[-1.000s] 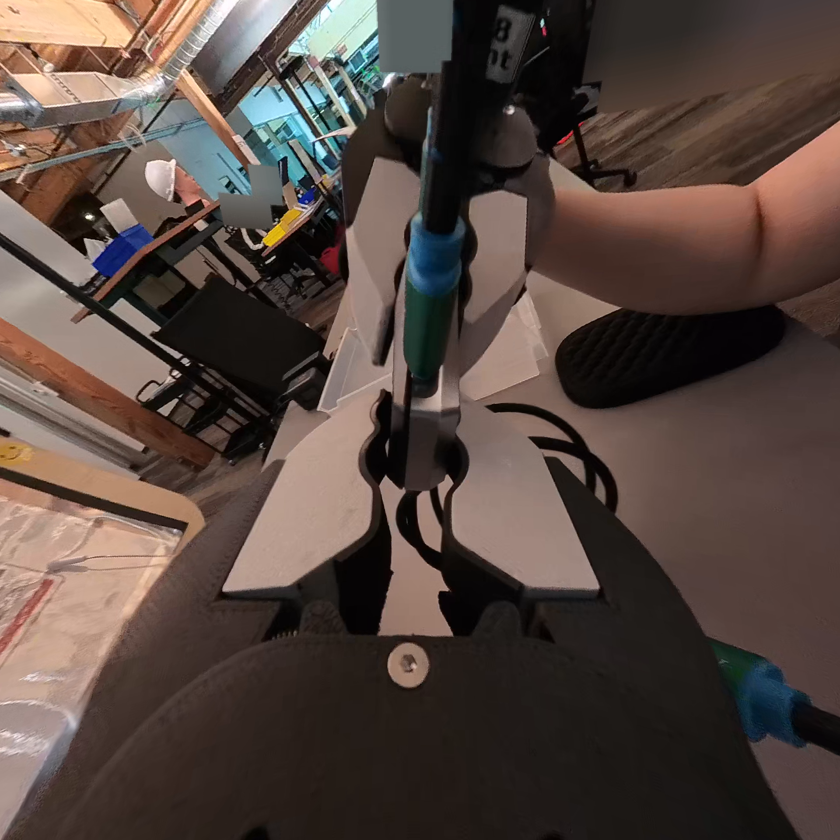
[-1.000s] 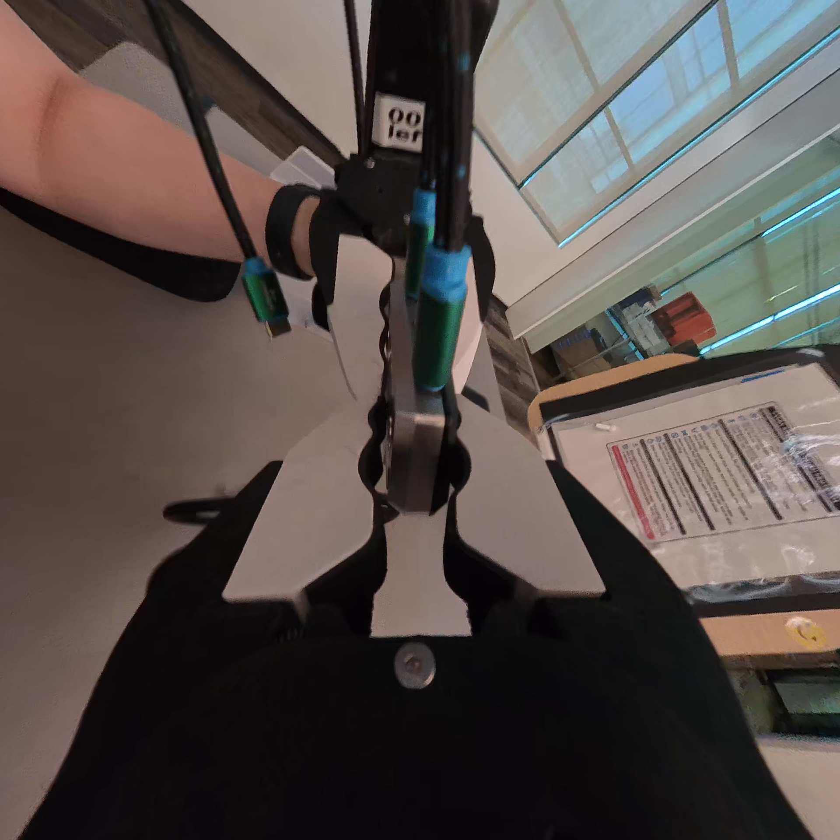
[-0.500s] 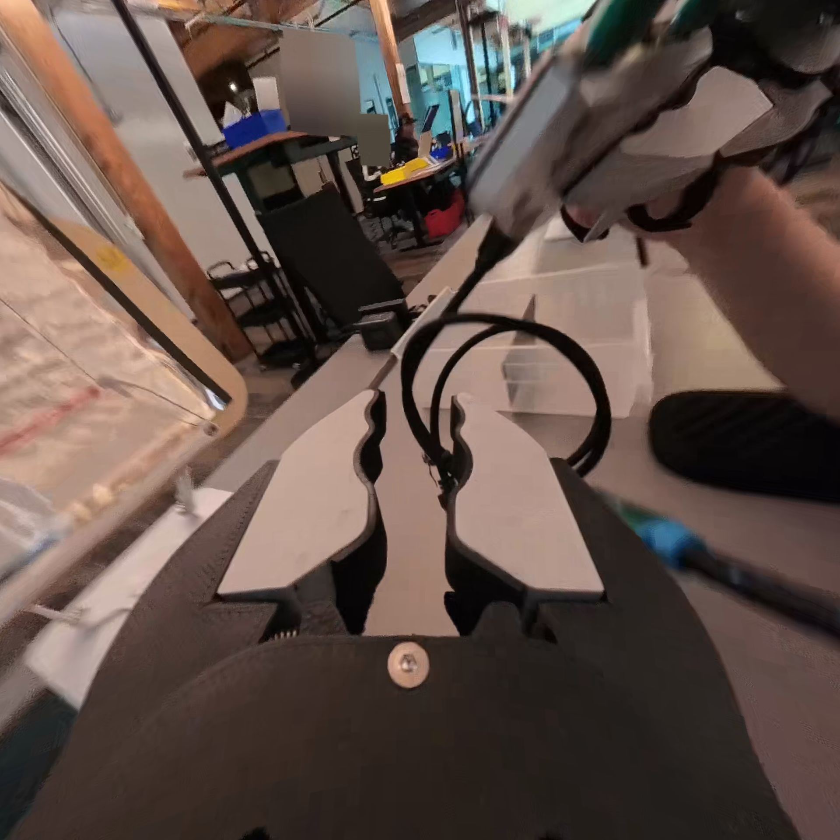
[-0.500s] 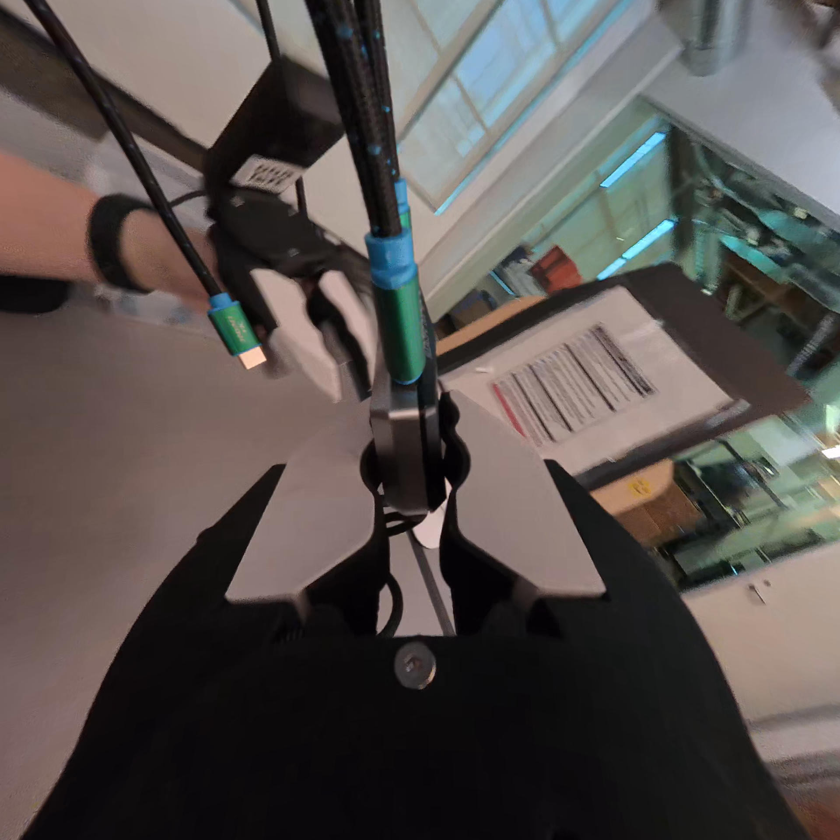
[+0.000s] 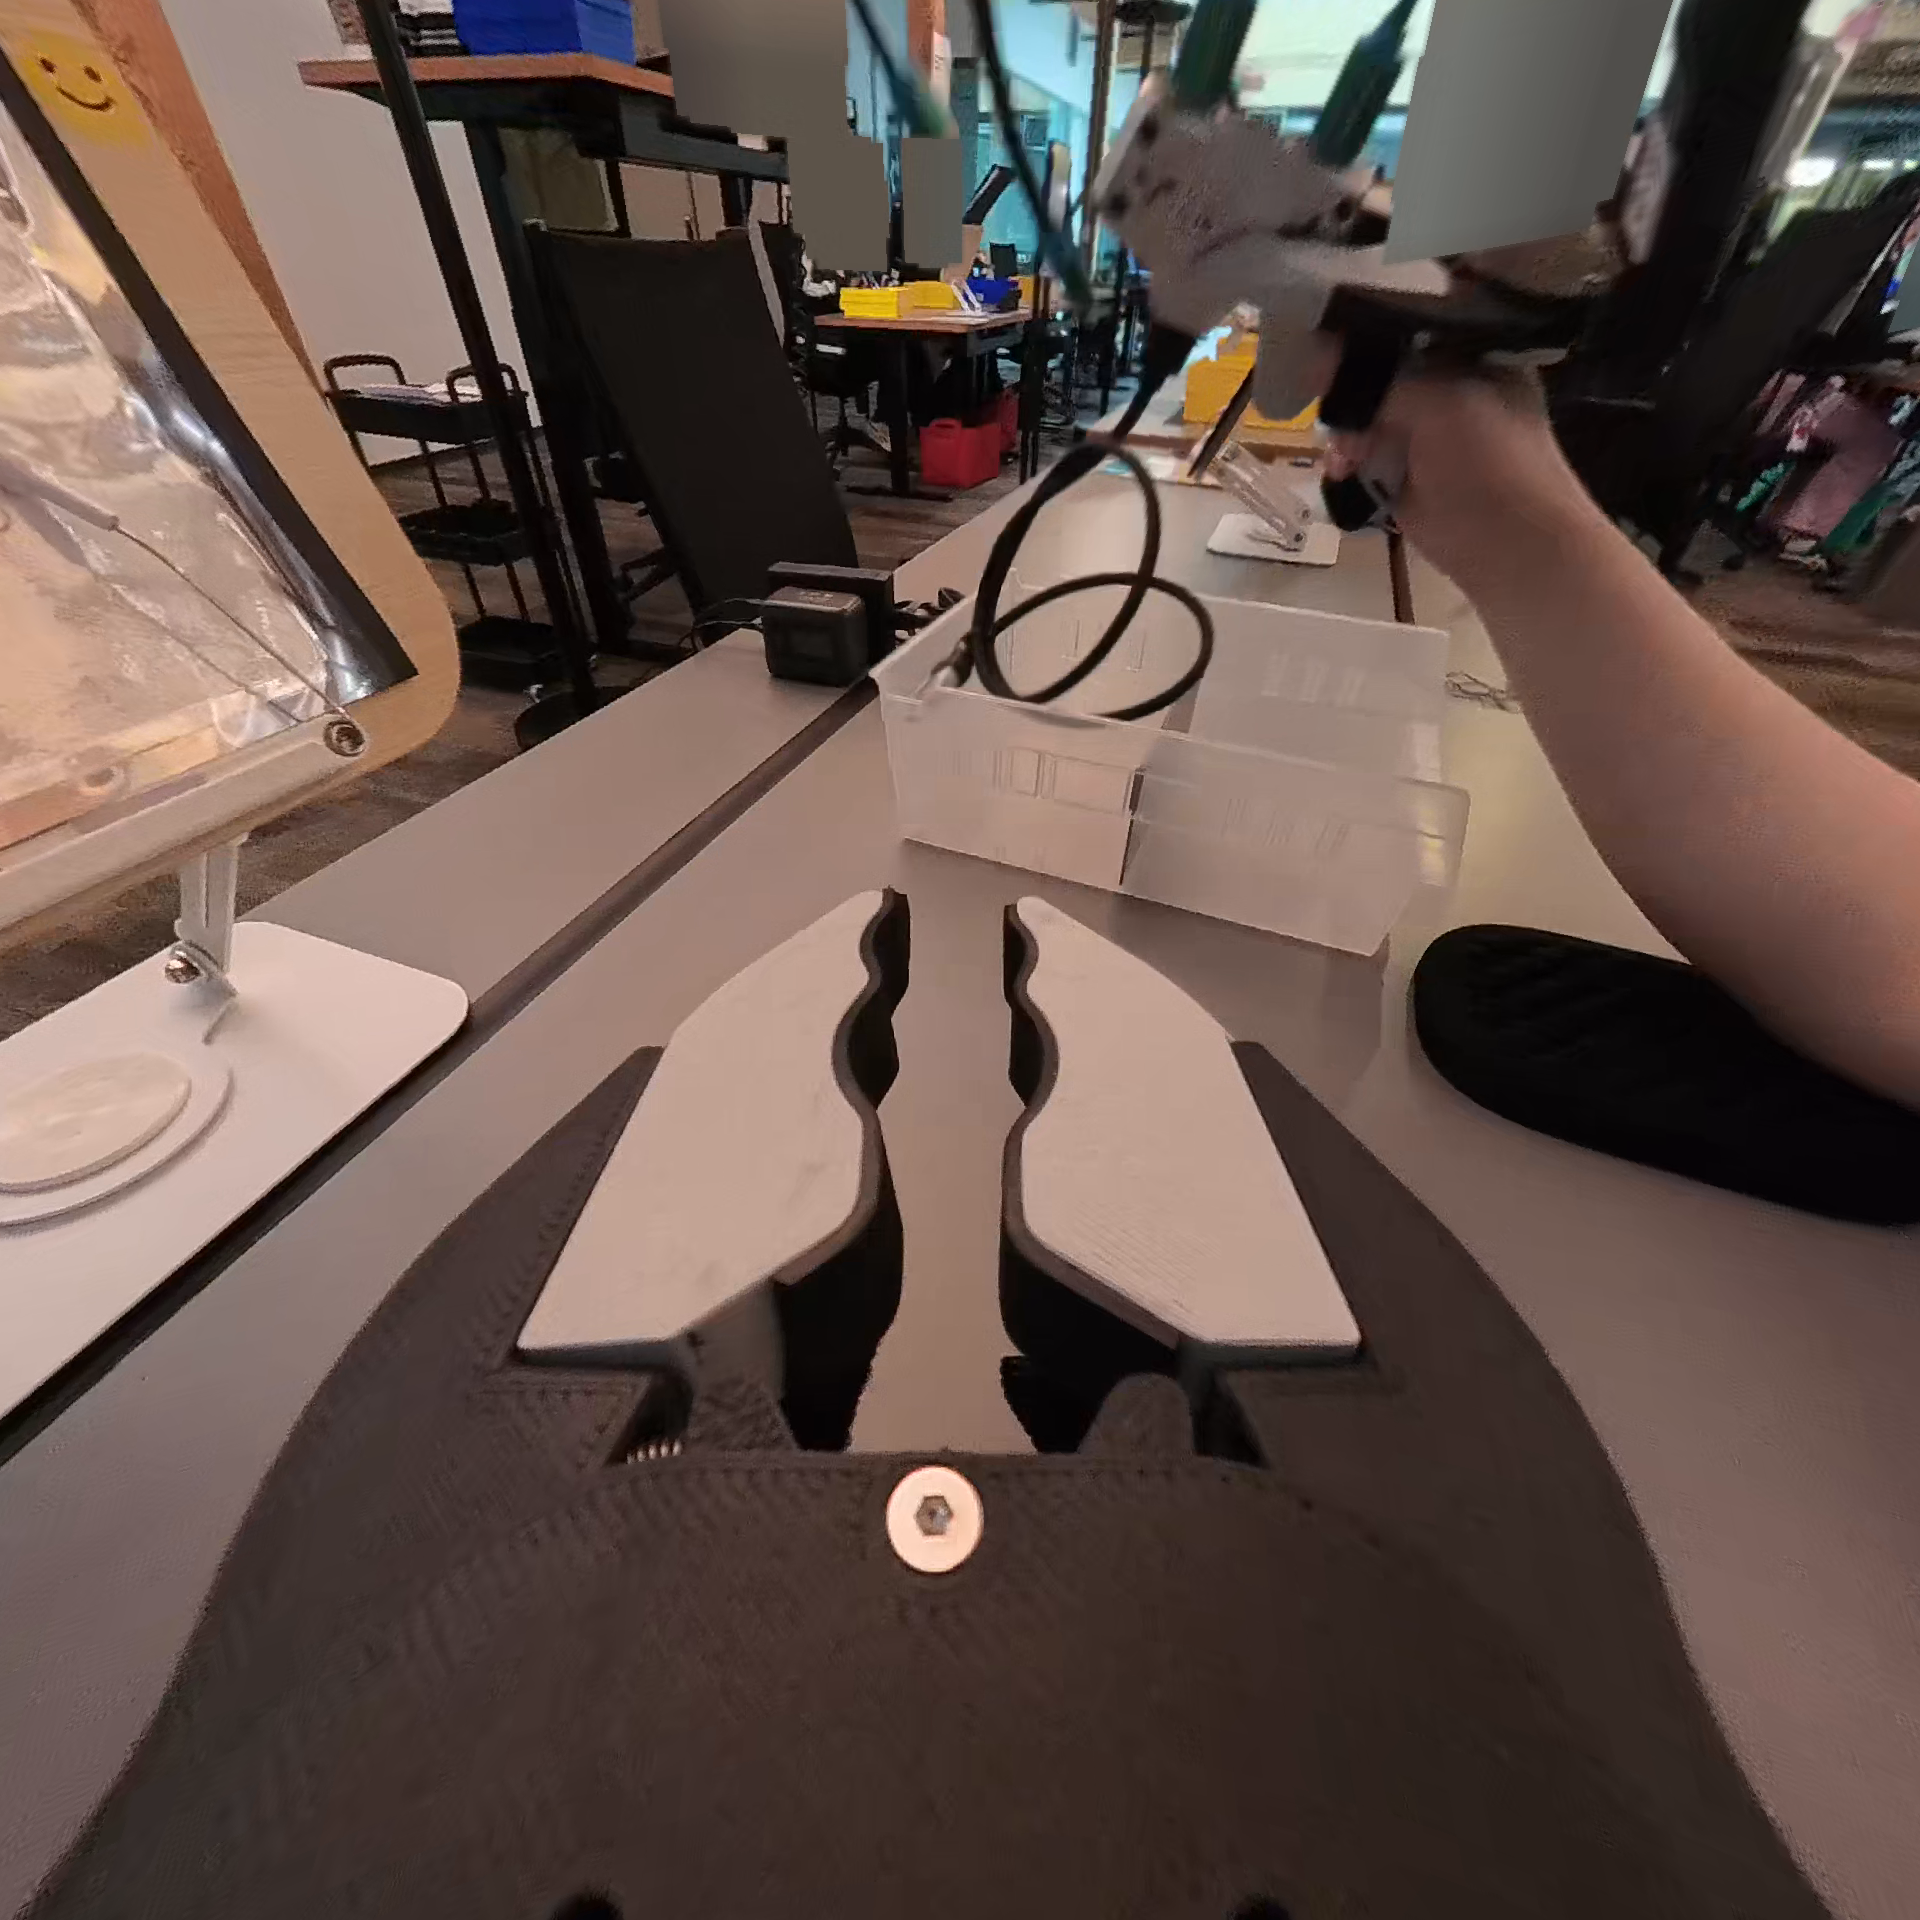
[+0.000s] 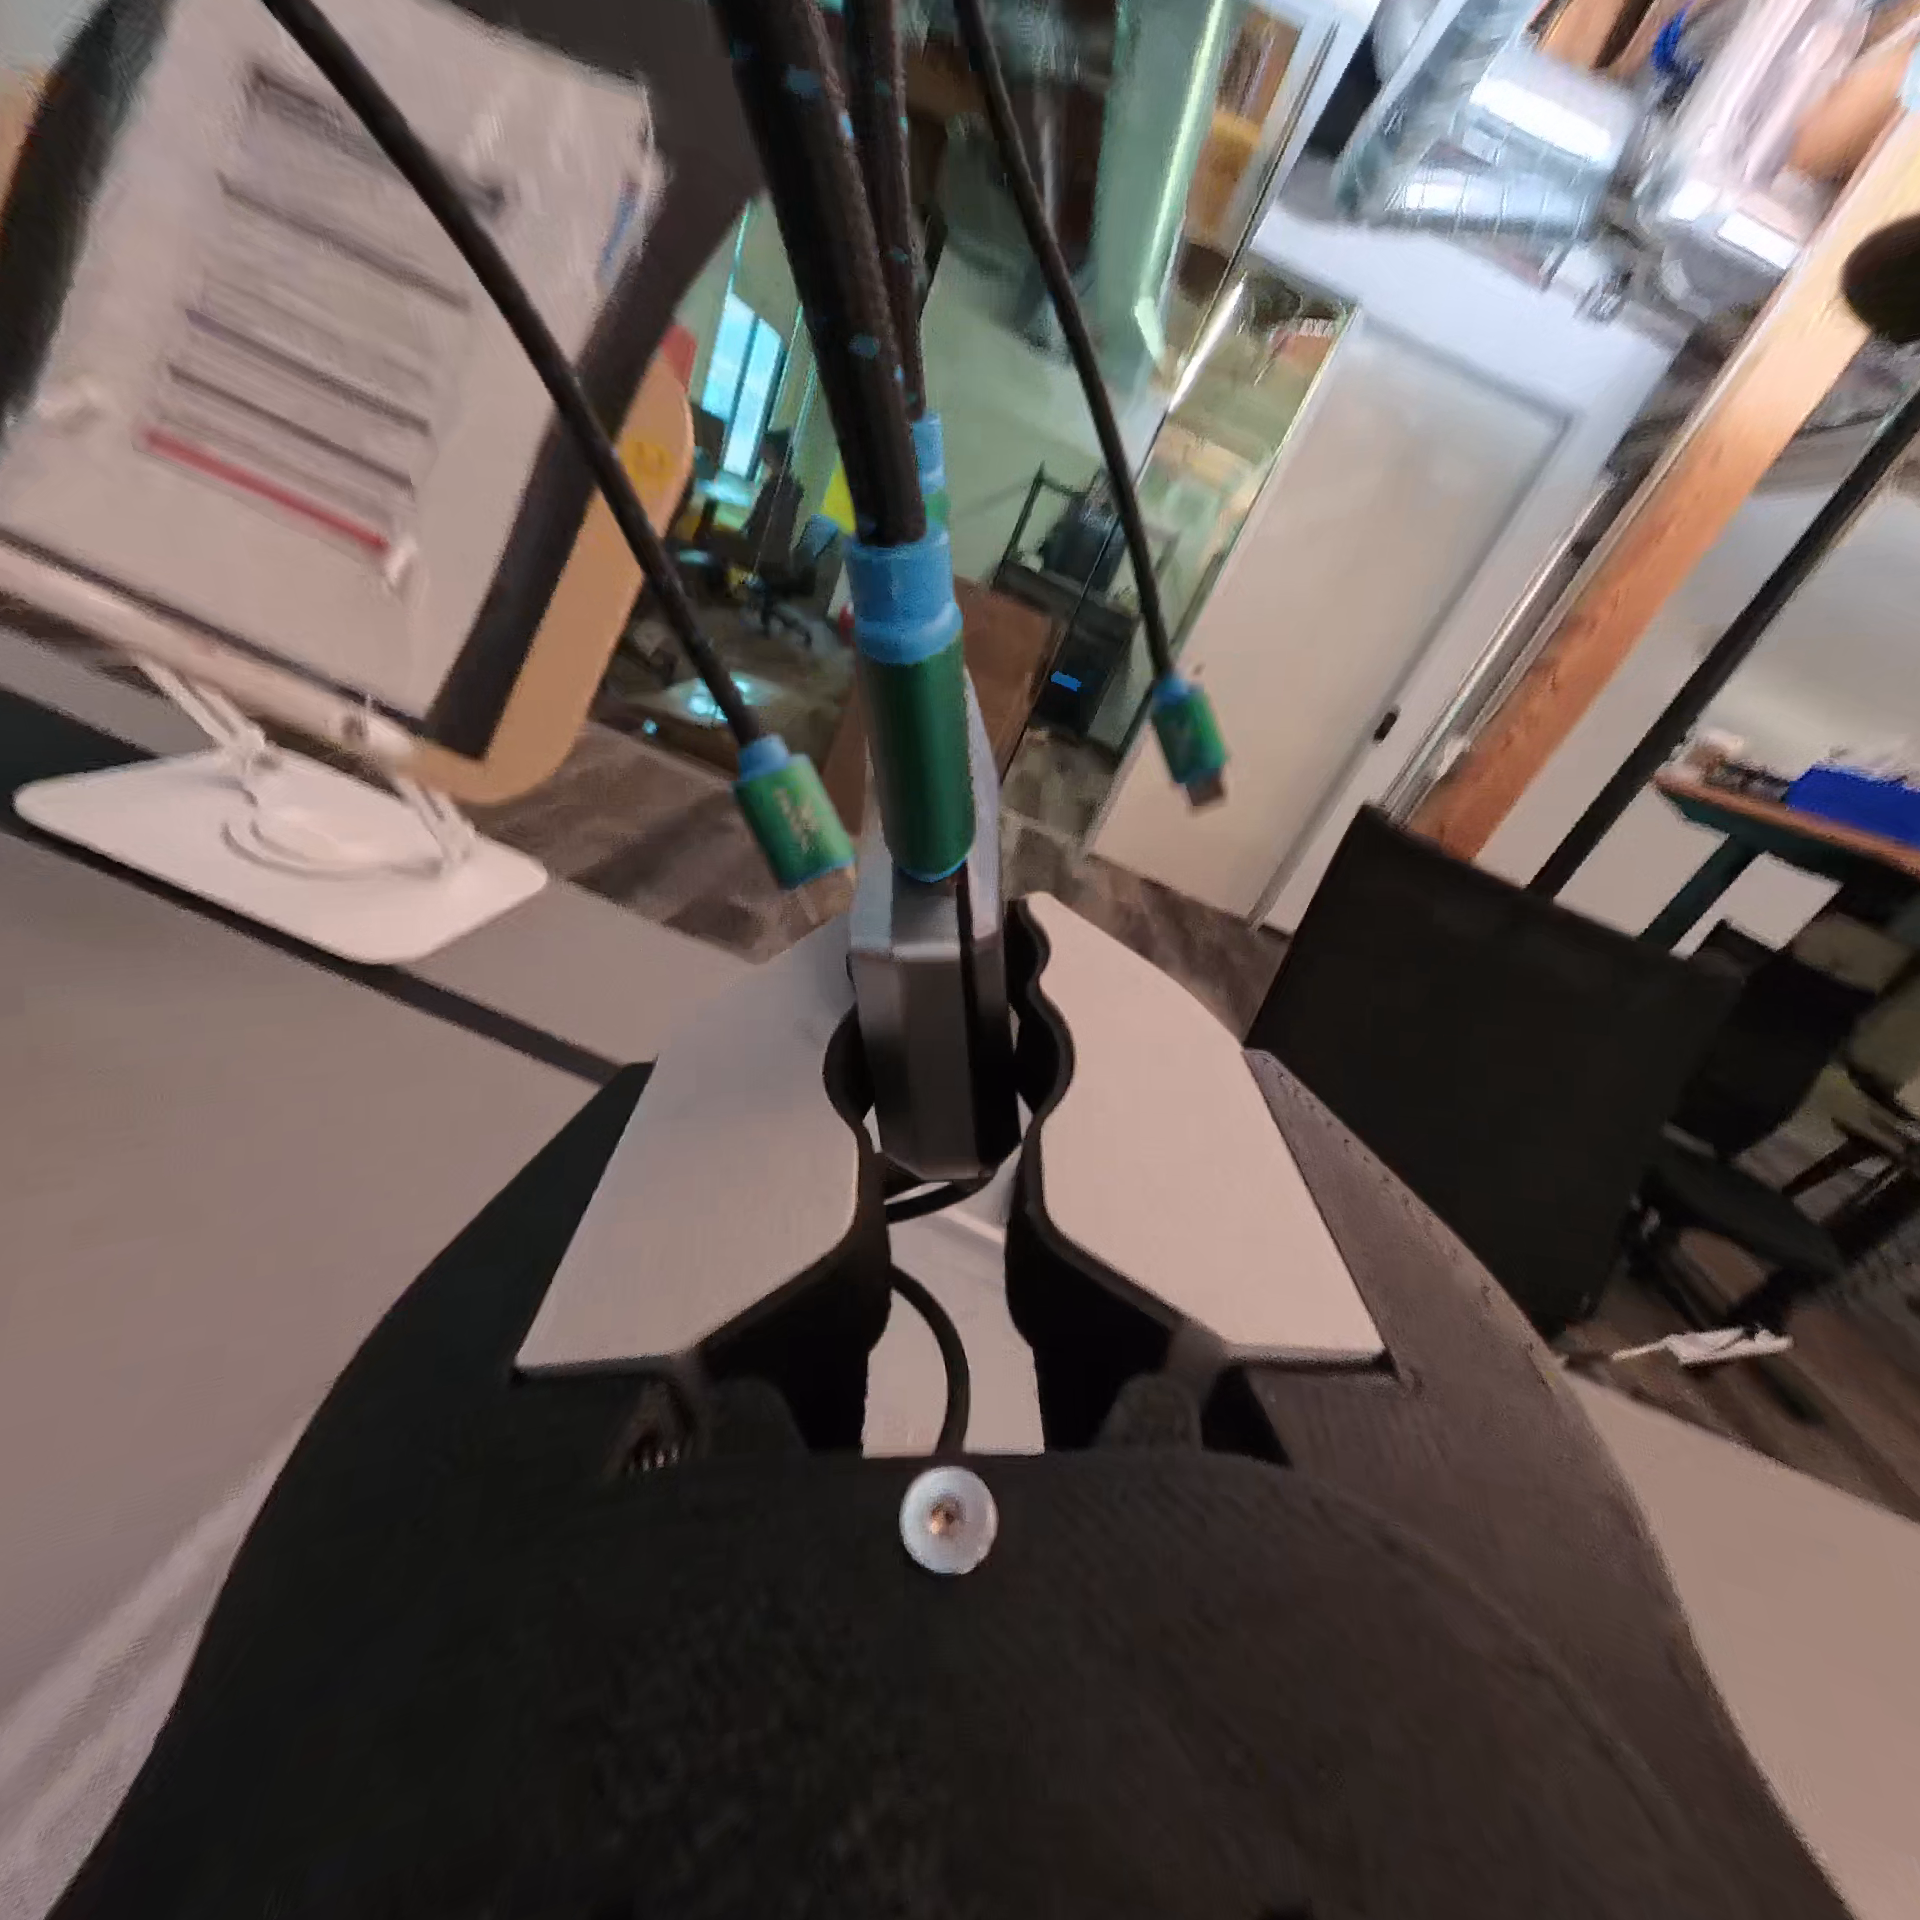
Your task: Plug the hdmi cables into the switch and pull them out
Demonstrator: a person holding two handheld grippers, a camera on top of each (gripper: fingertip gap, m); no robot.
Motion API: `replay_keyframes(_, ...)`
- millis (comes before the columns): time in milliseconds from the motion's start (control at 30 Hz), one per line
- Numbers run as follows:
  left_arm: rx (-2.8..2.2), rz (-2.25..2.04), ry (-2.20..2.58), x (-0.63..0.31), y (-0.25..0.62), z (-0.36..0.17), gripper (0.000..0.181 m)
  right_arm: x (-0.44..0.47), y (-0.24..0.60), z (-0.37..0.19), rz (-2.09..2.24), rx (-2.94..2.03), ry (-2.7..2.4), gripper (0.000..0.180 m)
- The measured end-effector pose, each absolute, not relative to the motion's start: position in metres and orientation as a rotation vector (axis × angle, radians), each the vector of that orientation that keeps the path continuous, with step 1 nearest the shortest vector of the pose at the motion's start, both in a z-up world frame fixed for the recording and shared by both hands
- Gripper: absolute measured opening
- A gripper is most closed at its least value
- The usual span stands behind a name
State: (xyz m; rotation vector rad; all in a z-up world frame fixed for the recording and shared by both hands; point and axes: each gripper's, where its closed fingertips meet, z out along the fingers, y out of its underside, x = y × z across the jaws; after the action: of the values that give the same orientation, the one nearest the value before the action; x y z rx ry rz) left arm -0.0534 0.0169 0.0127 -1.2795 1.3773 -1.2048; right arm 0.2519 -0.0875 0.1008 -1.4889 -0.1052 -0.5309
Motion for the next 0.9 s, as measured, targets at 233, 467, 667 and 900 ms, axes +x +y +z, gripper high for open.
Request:
replay_keyframes(233, -1.270, -1.202, 1.452, -0.050, 0.007, 0.004, 0.016, 0.292, -0.098, -0.005, -0.428, -1.830, -0.265, 0.023)
replay_keyframes(467, -1.272, -1.185, 1.502, -0.047, 0.001, -0.006, 0.016, 0.290, -0.125, 0.012, -0.246, -1.714, -0.205, 0.022)
replay_keyframes(667, -1.283, -1.131, 1.567, -0.042, -0.004, -0.020, 0.017, 0.296, -0.148, 0.026, -0.173, -1.625, -0.144, 0.022)
replay_keyframes(900, -1.288, -1.093, 1.623, -0.039, -0.009, -0.033, 0.017, 0.277, -0.149, 0.013, -0.127, -1.718, -0.272, 0.022)
